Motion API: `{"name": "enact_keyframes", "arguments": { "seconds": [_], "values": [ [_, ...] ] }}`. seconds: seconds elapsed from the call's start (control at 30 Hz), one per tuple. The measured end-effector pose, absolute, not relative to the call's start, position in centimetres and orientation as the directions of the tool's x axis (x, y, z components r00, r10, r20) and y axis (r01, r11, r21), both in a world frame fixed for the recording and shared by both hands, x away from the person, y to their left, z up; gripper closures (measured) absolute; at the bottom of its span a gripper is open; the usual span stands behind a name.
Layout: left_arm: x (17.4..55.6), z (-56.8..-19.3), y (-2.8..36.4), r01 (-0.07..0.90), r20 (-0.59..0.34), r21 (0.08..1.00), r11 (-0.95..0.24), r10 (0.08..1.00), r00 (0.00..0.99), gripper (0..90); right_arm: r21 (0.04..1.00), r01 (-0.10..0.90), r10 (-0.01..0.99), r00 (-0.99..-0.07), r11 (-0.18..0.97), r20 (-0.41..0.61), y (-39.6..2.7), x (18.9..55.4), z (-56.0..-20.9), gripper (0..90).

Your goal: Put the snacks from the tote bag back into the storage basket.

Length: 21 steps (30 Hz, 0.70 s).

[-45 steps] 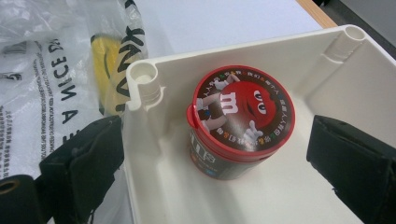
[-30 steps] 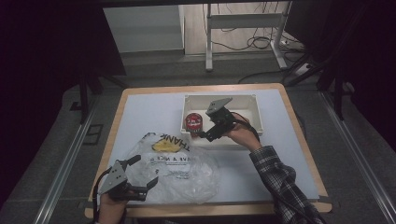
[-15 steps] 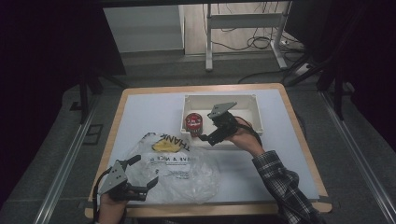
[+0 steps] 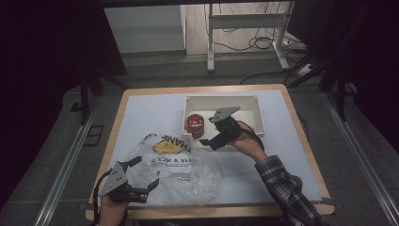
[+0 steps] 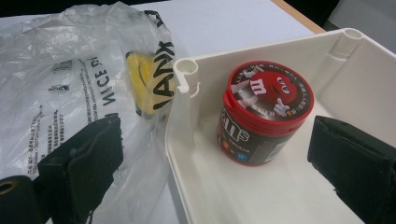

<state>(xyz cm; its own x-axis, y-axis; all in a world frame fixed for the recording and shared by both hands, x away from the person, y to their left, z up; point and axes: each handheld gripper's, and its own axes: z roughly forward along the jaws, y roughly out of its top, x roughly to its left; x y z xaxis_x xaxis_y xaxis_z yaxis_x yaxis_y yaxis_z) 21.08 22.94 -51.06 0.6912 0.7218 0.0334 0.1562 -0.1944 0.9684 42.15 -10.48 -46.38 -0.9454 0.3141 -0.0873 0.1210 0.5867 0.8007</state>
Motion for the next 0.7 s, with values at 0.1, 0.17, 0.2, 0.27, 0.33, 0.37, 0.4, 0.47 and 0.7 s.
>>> {"name": "enact_keyframes", "arguments": {
  "seconds": [0.1,0.17,0.2,0.27,0.33,0.37,0.4,0.47,0.7],
  "values": [
    [21.1,-51.0,22.9,0.156,0.033,0.969,-0.194,0.721,0.692,2.8,0.804,0.135,0.323,-0.943,0.580,-0.075,-10.7,42.0,-46.5,3.3],
    [21.1,-51.0,22.9,0.155,0.033,0.969,-0.194,0.721,0.693,2.7,0.804,0.140,0.328,-0.942,0.578,-0.072,-10.9,41.9,-46.5,3.1],
    [21.1,-51.0,22.9,0.155,0.033,0.969,-0.194,0.720,0.693,2.8,0.805,0.140,0.328,-0.942,0.576,-0.071,-10.9,41.9,-46.5,3.0],
    [21.1,-51.0,22.9,0.155,0.033,0.969,-0.194,0.720,0.693,2.8,0.812,0.143,0.330,-0.942,0.566,-0.064,-11.1,41.8,-46.4,3.0],
    [21.1,-51.0,22.9,0.155,0.034,0.969,-0.194,0.720,0.693,2.8,0.818,0.141,0.327,-0.943,0.558,-0.061,-11.3,41.6,-46.3,2.9],
    [21.1,-51.0,22.9,0.155,0.034,0.969,-0.195,0.720,0.693,2.7,0.820,0.139,0.328,-0.943,0.556,-0.062,-11.4,41.4,-46.2,2.9],
    [21.1,-51.0,22.9,0.155,0.035,0.968,-0.195,0.720,0.693,2.8,0.820,0.142,0.331,-0.942,0.555,-0.061,-11.4,41.3,-46.1,2.9],
    [21.1,-51.0,22.9,0.155,0.035,0.968,-0.196,0.720,0.693,2.8,0.826,0.145,0.334,-0.941,0.545,-0.056,-11.6,41.1,-46.1,3.0],
    [21.1,-51.0,22.9,0.155,0.034,0.969,-0.195,0.719,0.694,2.7,0.836,0.147,0.344,-0.938,0.529,-0.053,-12.0,40.4,-45.9,3.0]
  ]
}}
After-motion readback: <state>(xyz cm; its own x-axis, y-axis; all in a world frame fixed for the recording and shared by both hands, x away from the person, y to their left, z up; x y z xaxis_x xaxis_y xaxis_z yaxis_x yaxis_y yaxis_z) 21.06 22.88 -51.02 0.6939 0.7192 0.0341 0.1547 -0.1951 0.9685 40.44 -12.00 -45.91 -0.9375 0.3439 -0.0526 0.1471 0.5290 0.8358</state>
